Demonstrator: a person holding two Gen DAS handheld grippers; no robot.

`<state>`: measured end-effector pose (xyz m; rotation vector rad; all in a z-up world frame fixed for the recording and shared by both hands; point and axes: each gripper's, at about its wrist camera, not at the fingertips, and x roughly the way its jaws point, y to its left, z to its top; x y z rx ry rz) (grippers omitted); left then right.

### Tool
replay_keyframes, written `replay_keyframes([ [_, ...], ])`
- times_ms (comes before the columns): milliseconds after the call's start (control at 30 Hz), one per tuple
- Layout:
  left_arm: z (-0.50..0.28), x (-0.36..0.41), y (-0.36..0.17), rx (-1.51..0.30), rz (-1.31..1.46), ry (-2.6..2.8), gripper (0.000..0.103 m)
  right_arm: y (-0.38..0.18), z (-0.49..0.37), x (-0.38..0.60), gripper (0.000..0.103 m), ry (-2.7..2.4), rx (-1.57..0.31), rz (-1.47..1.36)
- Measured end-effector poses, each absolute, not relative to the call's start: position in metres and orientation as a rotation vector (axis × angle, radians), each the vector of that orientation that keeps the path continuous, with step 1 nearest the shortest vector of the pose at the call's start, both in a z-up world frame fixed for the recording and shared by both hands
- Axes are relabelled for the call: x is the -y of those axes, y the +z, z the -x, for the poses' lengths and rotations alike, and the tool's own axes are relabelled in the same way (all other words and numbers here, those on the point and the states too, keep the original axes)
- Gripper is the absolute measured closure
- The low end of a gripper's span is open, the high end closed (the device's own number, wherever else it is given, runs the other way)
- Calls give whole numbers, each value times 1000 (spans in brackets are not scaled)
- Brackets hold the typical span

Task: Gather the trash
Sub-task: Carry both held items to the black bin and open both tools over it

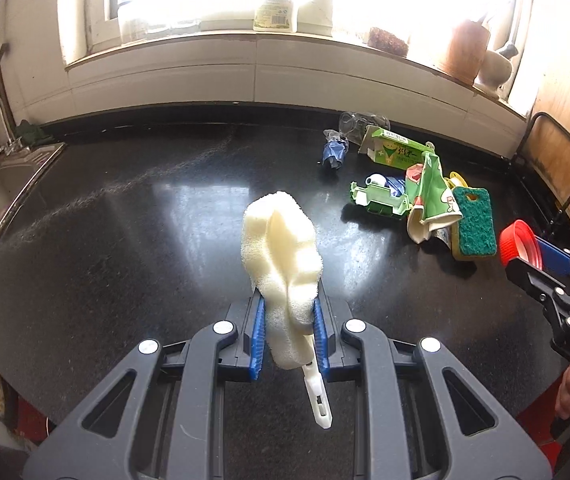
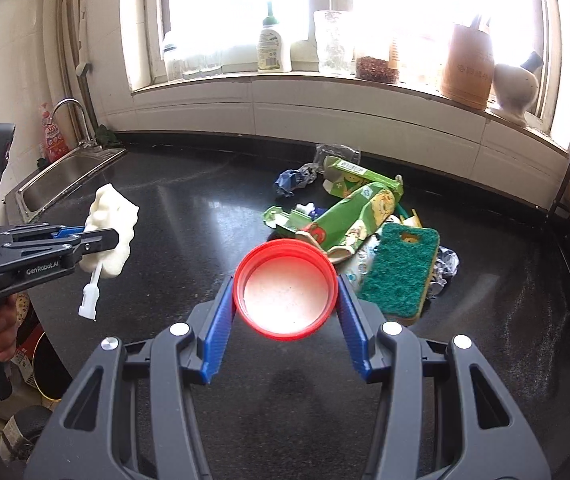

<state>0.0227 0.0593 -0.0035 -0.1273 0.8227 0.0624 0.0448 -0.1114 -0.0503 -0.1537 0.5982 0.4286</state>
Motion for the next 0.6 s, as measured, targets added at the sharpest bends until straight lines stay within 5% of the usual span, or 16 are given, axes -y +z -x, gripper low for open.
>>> replay_keyframes([
  [333,112,-175,5,-753,200,374,83,-47,-12,-41,53,767,-615,186],
  [600,254,-298,-53,-816,380,704,83,-84,71,-233,53,1231,-751,290],
])
